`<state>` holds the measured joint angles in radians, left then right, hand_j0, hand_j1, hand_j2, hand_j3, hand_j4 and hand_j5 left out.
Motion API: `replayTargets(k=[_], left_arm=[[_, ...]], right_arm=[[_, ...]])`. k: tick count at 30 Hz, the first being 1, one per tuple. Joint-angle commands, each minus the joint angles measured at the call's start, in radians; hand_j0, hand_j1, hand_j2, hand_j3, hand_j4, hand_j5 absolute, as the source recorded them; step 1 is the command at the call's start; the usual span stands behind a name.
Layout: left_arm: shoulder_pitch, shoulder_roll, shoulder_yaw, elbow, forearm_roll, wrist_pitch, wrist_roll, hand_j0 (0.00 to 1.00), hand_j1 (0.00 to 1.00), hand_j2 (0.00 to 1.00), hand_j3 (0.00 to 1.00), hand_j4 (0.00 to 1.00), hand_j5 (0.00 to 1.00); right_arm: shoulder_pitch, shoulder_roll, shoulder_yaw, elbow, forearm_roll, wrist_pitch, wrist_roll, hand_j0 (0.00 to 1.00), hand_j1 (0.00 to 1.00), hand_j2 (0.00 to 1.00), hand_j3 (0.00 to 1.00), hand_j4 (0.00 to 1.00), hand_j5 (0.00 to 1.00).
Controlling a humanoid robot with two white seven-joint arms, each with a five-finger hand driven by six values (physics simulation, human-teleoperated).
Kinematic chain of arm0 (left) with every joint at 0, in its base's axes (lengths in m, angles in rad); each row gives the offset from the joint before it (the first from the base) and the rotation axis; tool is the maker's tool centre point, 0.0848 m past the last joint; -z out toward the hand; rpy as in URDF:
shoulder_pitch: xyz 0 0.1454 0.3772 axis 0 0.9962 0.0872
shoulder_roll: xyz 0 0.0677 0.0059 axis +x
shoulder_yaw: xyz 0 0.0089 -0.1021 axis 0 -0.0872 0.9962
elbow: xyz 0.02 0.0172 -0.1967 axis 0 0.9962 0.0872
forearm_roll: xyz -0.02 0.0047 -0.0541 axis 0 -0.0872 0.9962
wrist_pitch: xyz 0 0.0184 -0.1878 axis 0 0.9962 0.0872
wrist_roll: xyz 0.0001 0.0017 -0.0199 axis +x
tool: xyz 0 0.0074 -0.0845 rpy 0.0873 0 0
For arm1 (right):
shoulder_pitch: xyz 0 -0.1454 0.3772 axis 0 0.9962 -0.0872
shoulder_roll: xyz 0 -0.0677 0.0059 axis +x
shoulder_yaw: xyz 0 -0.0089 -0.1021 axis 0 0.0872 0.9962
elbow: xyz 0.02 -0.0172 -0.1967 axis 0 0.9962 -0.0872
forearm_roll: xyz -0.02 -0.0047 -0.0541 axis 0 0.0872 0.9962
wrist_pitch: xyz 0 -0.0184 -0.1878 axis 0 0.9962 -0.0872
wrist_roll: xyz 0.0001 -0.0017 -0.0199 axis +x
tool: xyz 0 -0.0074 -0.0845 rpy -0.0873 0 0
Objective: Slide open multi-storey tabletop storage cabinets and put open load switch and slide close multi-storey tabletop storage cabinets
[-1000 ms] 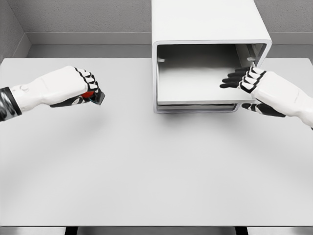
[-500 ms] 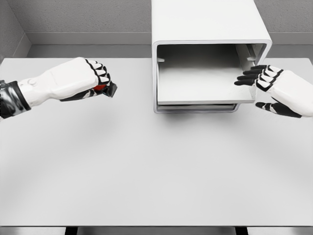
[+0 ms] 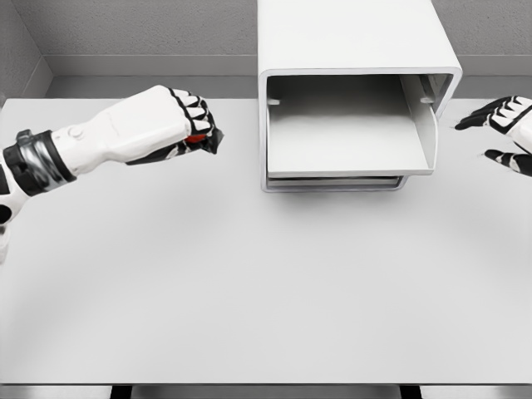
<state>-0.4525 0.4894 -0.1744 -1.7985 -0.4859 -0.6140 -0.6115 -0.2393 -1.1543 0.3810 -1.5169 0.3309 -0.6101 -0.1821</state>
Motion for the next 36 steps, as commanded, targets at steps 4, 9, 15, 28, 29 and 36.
replayTargets(k=[4, 9, 15, 28, 29, 36], left_arm=[[-0.002, -0.035, -0.004, -0.001, 0.004, 0.003, 0.001, 0.4, 0.4, 0.4, 0.4, 0.4, 0.4], [-0.005, -0.072, -0.007, -0.001, 0.003, 0.003, 0.001, 0.4, 0.4, 0.4, 0.4, 0.4, 0.4], [-0.018, -0.107, -0.014, -0.001, 0.001, 0.003, 0.001, 0.4, 0.4, 0.4, 0.4, 0.4, 0.4], [-0.043, -0.18, -0.053, -0.001, -0.01, 0.003, 0.001, 0.4, 0.4, 0.4, 0.4, 0.4, 0.4], [-0.043, -0.181, -0.053, -0.001, -0.011, 0.003, 0.001, 0.4, 0.4, 0.4, 0.4, 0.4, 0.4], [-0.052, -0.249, -0.057, -0.001, -0.053, 0.003, 0.001, 0.4, 0.4, 0.4, 0.4, 0.4, 0.4]], right_arm=[[0.034, -0.008, 0.001, 0.058, 0.008, -0.001, 0.004, 0.61, 0.61, 0.61, 0.61, 0.61, 0.61], [0.106, 0.011, 0.001, 0.063, 0.017, -0.001, 0.004, 0.62, 0.62, 0.62, 0.62, 0.62, 0.62], [0.14, 0.065, 0.002, 0.087, 0.036, -0.001, 0.006, 0.64, 0.64, 0.64, 0.64, 0.64, 0.64], [0.17, 0.126, 0.01, 0.101, 0.074, -0.001, 0.003, 0.65, 0.65, 0.65, 0.65, 0.65, 0.65], [0.17, 0.134, 0.01, 0.098, 0.085, -0.001, 0.003, 0.65, 0.65, 0.65, 0.65, 0.65, 0.65], [0.181, 0.174, 0.015, 0.086, 0.106, -0.001, 0.003, 0.66, 0.66, 0.66, 0.66, 0.66, 0.66]])
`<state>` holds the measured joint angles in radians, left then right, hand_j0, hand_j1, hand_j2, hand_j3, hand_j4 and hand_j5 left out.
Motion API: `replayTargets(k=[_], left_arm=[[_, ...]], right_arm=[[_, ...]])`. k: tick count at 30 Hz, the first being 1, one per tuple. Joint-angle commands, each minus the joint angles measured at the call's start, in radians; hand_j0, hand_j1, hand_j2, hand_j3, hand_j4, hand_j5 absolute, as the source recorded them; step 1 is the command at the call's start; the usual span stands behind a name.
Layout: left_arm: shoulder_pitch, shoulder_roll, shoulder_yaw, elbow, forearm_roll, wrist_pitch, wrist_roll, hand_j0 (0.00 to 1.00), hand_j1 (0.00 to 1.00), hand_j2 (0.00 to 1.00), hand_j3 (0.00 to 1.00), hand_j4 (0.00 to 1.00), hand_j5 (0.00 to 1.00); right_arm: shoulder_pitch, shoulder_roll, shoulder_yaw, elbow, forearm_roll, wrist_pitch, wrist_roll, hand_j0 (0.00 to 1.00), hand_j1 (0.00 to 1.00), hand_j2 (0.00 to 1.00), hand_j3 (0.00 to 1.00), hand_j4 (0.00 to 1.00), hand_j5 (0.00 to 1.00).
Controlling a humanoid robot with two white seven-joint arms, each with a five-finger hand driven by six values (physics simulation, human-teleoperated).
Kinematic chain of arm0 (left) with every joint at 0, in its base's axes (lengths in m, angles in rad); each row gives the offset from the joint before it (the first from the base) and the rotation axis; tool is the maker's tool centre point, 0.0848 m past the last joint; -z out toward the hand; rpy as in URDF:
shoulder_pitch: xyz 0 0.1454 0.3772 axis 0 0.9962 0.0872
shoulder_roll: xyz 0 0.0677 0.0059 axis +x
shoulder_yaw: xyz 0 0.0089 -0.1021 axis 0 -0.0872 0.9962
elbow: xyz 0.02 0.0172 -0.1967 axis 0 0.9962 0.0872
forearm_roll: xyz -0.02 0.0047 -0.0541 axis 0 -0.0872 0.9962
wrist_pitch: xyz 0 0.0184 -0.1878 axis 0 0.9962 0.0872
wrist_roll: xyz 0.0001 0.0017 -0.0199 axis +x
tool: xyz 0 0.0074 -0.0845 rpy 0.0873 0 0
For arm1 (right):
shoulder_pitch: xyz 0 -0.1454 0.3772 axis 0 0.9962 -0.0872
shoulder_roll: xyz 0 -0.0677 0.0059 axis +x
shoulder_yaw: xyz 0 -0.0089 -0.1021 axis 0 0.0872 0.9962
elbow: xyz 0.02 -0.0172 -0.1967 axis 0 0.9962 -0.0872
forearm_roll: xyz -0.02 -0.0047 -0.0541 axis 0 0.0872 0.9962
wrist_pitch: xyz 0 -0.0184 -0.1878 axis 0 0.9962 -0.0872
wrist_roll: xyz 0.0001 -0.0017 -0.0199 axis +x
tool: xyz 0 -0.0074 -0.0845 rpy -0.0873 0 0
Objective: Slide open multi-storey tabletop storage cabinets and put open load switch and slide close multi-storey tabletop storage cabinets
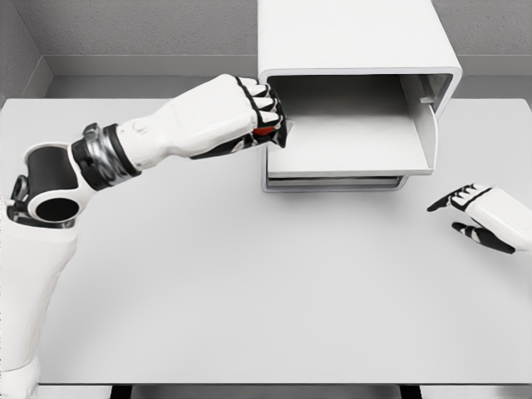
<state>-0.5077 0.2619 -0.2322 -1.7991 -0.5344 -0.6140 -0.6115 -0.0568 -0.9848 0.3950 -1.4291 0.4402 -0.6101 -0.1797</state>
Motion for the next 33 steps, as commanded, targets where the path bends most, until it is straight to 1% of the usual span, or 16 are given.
replayTargets(k=[1, 3, 5, 7, 11, 13, 16, 19, 20, 23, 25, 32, 33], left_arm=[[0.0, -0.024, -0.018, 0.0, -0.012, 0.003, 0.001, 0.4, 0.4, 0.4, 0.4, 0.4, 0.4], [-0.003, -0.027, -0.025, 0.0, -0.013, 0.003, 0.001, 0.4, 0.4, 0.4, 0.4, 0.4, 0.4], [-0.005, -0.046, -0.032, 0.001, -0.016, 0.003, 0.001, 0.4, 0.4, 0.4, 0.4, 0.4, 0.4], [-0.005, -0.052, -0.033, 0.001, -0.024, 0.003, 0.001, 0.4, 0.4, 0.4, 0.4, 0.4, 0.4], [-0.005, -0.075, -0.047, 0.004, -0.032, 0.003, 0.001, 0.4, 0.4, 0.4, 0.4, 0.4, 0.4], [-0.005, -0.085, -0.05, 0.006, -0.045, 0.003, 0.001, 0.4, 0.4, 0.4, 0.4, 0.4, 0.4], [-0.005, -0.099, -0.067, 0.012, -0.047, 0.003, 0.001, 0.41, 0.41, 0.41, 0.41, 0.41, 0.41], [-0.003, -0.118, -0.068, 0.014, -0.073, 0.003, 0.001, 0.41, 0.41, 0.41, 0.41, 0.41, 0.41], [-0.003, -0.131, -0.07, 0.015, -0.075, 0.003, 0.001, 0.41, 0.41, 0.41, 0.41, 0.41, 0.41], [-0.003, -0.136, -0.078, 0.02, -0.076, 0.003, 0.001, 0.41, 0.41, 0.41, 0.41, 0.41, 0.41], [-0.003, -0.161, -0.079, 0.023, -0.111, 0.003, 0.001, 0.41, 0.41, 0.41, 0.41, 0.41, 0.41], [-0.003, -0.187, -0.082, 0.063, -0.117, 0.003, 0.001, 0.41, 0.41, 0.41, 0.41, 0.41, 0.41], [-0.003, -0.204, -0.081, 0.067, -0.145, 0.003, 0.001, 0.41, 0.41, 0.41, 0.41, 0.41, 0.41]], right_arm=[[0.0, 0.005, -0.001, -0.034, -0.003, -0.001, 0.0, 0.66, 0.66, 0.66, 0.66, 0.66, 0.66], [0.017, 0.003, -0.004, -0.079, -0.003, -0.001, 0.0, 0.66, 0.66, 0.66, 0.66, 0.66, 0.66], [0.018, 0.003, -0.004, -0.091, -0.003, -0.001, -0.001, 0.66, 0.66, 0.66, 0.66, 0.66, 0.66], [0.029, 0.003, -0.004, -0.119, -0.003, -0.001, -0.001, 0.67, 0.67, 0.67, 0.67, 0.67, 0.67], [0.064, -0.002, -0.01, -0.174, -0.002, -0.001, 0.0, 0.67, 0.67, 0.67, 0.67, 0.67, 0.67], [0.081, -0.009, -0.01, -0.177, 0.029, -0.001, 0.0, 0.67, 0.67, 0.67, 0.67, 0.67, 0.67], [0.084, -0.012, -0.012, -0.191, 0.029, -0.001, 0.0, 0.67, 0.67, 0.67, 0.67, 0.67, 0.67], [0.084, -0.014, -0.012, -0.192, 0.029, -0.001, 0.0, 0.67, 0.67, 0.67, 0.67, 0.67, 0.67], [0.084, -0.012, -0.012, -0.192, 0.029, -0.001, 0.0, 0.67, 0.67, 0.67, 0.67, 0.67, 0.67], [0.084, -0.014, -0.012, -0.191, 0.029, -0.001, 0.0, 0.68, 0.68, 0.68, 0.68, 0.68, 0.68], [0.084, -0.014, -0.012, -0.191, 0.029, -0.001, 0.0, 0.68, 0.68, 0.68, 0.68, 0.68, 0.68], [0.084, -0.015, -0.013, -0.191, 0.029, -0.001, 0.0, 0.69, 0.69, 0.69, 0.69, 0.69, 0.69], [0.084, -0.015, -0.013, -0.191, 0.029, -0.001, 0.0, 0.69, 0.69, 0.69, 0.69, 0.69, 0.69]])
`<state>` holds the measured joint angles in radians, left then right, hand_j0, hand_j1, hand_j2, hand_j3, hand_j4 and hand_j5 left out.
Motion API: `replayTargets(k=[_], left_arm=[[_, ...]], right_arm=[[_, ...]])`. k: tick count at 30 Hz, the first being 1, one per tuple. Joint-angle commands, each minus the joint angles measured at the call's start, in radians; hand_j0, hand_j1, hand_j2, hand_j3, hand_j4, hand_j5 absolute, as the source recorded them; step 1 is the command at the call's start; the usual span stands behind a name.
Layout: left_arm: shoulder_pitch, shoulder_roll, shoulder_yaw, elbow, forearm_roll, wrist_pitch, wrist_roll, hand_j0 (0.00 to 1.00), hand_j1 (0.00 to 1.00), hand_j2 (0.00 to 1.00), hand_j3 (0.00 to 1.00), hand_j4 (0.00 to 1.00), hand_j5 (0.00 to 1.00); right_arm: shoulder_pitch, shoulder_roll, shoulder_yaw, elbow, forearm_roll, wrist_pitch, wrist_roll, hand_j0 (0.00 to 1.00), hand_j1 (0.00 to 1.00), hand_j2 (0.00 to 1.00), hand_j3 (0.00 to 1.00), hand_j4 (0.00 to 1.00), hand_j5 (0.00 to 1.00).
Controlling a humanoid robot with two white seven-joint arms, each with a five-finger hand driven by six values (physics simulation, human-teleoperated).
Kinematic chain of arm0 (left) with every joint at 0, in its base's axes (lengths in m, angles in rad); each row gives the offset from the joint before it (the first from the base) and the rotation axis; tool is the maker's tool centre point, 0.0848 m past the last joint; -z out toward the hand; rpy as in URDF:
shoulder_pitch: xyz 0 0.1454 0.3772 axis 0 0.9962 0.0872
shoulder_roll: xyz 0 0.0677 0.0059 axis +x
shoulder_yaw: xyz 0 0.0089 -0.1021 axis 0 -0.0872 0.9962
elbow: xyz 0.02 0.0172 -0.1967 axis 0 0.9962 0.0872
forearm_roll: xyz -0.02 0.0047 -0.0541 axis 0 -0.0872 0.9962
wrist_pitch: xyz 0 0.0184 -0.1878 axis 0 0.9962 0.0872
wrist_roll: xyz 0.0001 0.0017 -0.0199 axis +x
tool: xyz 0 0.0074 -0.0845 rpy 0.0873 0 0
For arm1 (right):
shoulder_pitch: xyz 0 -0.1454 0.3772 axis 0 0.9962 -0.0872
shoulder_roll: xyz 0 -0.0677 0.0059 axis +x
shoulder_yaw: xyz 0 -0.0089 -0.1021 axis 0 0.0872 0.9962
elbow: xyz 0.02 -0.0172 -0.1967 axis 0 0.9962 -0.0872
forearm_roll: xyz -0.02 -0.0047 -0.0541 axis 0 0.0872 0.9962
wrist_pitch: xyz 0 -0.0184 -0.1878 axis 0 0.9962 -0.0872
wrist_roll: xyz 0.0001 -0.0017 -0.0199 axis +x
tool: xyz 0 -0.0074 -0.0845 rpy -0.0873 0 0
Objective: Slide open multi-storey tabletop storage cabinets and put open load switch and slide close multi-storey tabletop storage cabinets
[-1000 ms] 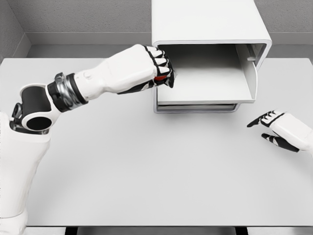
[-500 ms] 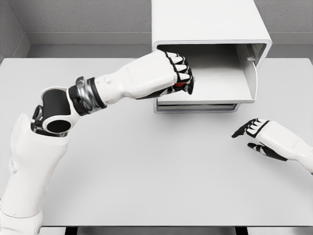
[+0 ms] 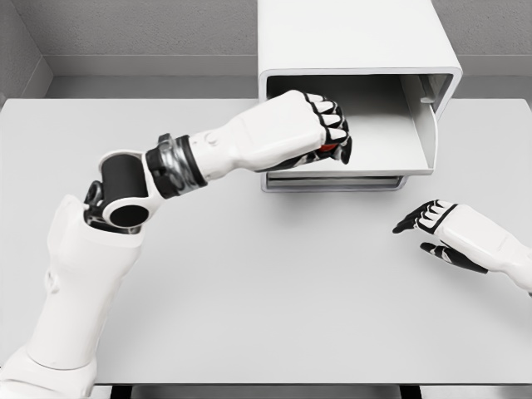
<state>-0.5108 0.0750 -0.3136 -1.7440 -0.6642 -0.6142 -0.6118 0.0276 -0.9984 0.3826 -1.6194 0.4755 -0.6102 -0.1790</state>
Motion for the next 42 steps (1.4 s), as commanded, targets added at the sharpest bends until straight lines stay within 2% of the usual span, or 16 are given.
replayTargets(k=[1, 13, 28, 31, 34, 39, 42], left_arm=[[0.0, -0.021, 0.001, 0.012, -0.018, 0.003, 0.001, 0.41, 0.41, 0.41, 0.41, 0.41, 0.41], [-0.002, -0.073, -0.002, 0.084, -0.051, 0.003, 0.001, 0.43, 0.43, 0.43, 0.43, 0.43, 0.43], [-0.002, -0.075, -0.021, 0.112, -0.064, 0.003, 0.001, 0.45, 0.45, 0.45, 0.45, 0.45, 0.45], [-0.002, -0.075, -0.021, 0.112, -0.064, 0.003, 0.001, 0.51, 0.51, 0.51, 0.51, 0.51, 0.51], [-0.002, -0.075, -0.016, 0.11, -0.064, 0.003, 0.001, 0.66, 0.66, 0.66, 0.66, 0.66, 0.66], [-0.003, -0.075, -0.013, 0.11, -0.064, 0.003, 0.001, 0.72, 0.72, 0.72, 0.72, 0.72, 0.72], [-0.003, -0.075, -0.013, 0.109, -0.063, 0.003, 0.001, 0.72, 0.72, 0.72, 0.72, 0.72, 0.72]], right_arm=[[0.0, 0.0, -0.001, 0.0, -0.006, -0.001, 0.0, 0.69, 0.69, 0.69, 0.69, 0.69, 0.69], [-0.003, 0.001, -0.001, -0.03, -0.001, -0.001, 0.003, 0.69, 0.69, 0.69, 0.69, 0.69, 0.69], [-0.009, 0.004, -0.001, -0.025, 0.006, -0.001, 0.003, 0.69, 0.69, 0.69, 0.69, 0.69, 0.69], [-0.009, 0.003, -0.001, -0.027, 0.006, -0.001, 0.003, 0.69, 0.69, 0.69, 0.69, 0.69, 0.69], [-0.009, 0.001, -0.001, -0.027, 0.006, -0.001, 0.001, 0.69, 0.69, 0.69, 0.69, 0.69, 0.69], [-0.011, 0.001, -0.001, -0.022, 0.006, -0.001, 0.001, 0.69, 0.69, 0.69, 0.69, 0.69, 0.69], [-0.011, 0.001, -0.001, -0.022, 0.006, -0.001, 0.001, 0.69, 0.69, 0.69, 0.69, 0.69, 0.69]])
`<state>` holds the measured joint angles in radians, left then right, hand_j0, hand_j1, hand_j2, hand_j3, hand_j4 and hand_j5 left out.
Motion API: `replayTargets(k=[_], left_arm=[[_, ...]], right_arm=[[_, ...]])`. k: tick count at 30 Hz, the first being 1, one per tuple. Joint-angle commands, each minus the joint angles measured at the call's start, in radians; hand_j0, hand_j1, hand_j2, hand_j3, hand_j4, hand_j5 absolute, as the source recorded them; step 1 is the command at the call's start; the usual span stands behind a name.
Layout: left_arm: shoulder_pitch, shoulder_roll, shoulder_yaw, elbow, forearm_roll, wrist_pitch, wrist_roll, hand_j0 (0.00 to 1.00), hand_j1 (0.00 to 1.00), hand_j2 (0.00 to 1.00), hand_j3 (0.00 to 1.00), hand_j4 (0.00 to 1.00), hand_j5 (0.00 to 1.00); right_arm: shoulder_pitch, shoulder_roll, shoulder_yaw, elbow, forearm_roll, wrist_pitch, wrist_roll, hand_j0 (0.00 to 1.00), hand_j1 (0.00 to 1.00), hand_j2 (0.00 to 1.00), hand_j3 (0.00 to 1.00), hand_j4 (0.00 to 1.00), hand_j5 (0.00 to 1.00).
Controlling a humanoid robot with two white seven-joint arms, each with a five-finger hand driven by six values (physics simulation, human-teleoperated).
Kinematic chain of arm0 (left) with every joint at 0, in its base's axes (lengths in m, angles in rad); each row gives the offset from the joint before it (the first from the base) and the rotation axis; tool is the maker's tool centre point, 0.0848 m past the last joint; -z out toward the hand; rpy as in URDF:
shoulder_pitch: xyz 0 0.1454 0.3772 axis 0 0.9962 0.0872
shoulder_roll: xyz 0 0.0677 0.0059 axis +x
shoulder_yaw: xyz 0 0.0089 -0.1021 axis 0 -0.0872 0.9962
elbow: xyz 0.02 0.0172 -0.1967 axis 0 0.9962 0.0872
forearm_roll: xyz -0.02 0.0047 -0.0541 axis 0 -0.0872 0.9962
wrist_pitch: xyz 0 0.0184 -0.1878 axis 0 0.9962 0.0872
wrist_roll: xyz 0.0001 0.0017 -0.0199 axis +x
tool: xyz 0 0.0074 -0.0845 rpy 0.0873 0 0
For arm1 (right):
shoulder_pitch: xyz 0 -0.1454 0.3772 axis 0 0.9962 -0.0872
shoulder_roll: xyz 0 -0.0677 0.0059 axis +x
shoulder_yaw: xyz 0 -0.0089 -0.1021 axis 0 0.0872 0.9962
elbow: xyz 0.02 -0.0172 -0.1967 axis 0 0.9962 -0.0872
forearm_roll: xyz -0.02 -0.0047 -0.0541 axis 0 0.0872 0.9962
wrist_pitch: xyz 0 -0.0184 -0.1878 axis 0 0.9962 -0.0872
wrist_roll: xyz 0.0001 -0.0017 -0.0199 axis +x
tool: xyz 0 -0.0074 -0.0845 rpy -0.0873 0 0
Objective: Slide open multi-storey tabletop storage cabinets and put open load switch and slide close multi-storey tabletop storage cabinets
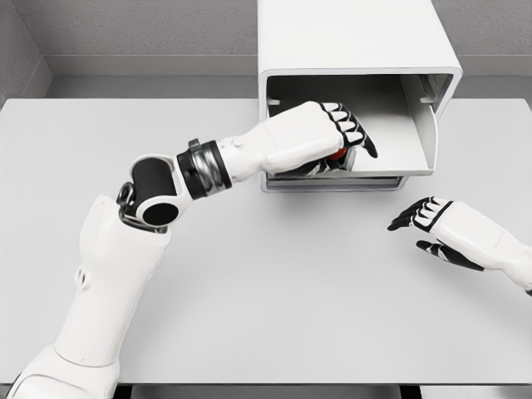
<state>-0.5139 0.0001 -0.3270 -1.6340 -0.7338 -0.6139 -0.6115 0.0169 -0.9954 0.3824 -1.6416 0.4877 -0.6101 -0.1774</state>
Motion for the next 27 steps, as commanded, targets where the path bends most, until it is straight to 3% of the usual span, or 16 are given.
replayTargets(k=[1, 12, 17, 24, 27], left_arm=[[0.0, 0.0, 0.002, -0.001, 0.007, 0.003, 0.001, 0.72, 0.72, 0.72, 0.72, 0.72, 0.72], [0.0, 0.0, 0.003, -0.004, 0.007, 0.003, 0.001, 0.75, 0.75, 0.75, 0.75, 0.75, 0.75], [0.0, 0.0, 0.022, -0.021, 0.011, 0.003, 0.001, 0.94, 0.94, 0.94, 0.94, 0.94, 0.94], [-0.003, 0.0, 0.036, -0.04, 0.016, 0.003, 0.001, 1.0, 1.0, 1.0, 1.0, 1.0, 1.0], [0.006, 0.0, 0.059, -0.11, 0.024, 0.003, 0.001, 1.0, 1.0, 1.0, 1.0, 1.0, 1.0]], right_arm=[[0.0, -0.002, 0.0, 0.0, -0.006, -0.001, 0.0, 0.69, 0.69, 0.69, 0.69, 0.69, 0.69], [-0.002, 0.0, 0.0, 0.002, -0.006, -0.001, 0.0, 0.7, 0.7, 0.7, 0.7, 0.7, 0.7], [-0.002, 0.0, 0.0, 0.002, -0.006, -0.001, 0.0, 0.7, 0.7, 0.7, 0.7, 0.7, 0.7], [-0.002, 0.003, 0.001, 0.003, -0.006, -0.001, 0.0, 0.7, 0.7, 0.7, 0.7, 0.7, 0.7], [-0.002, 0.001, 0.001, 0.005, -0.006, -0.001, 0.0, 0.7, 0.7, 0.7, 0.7, 0.7, 0.7]])
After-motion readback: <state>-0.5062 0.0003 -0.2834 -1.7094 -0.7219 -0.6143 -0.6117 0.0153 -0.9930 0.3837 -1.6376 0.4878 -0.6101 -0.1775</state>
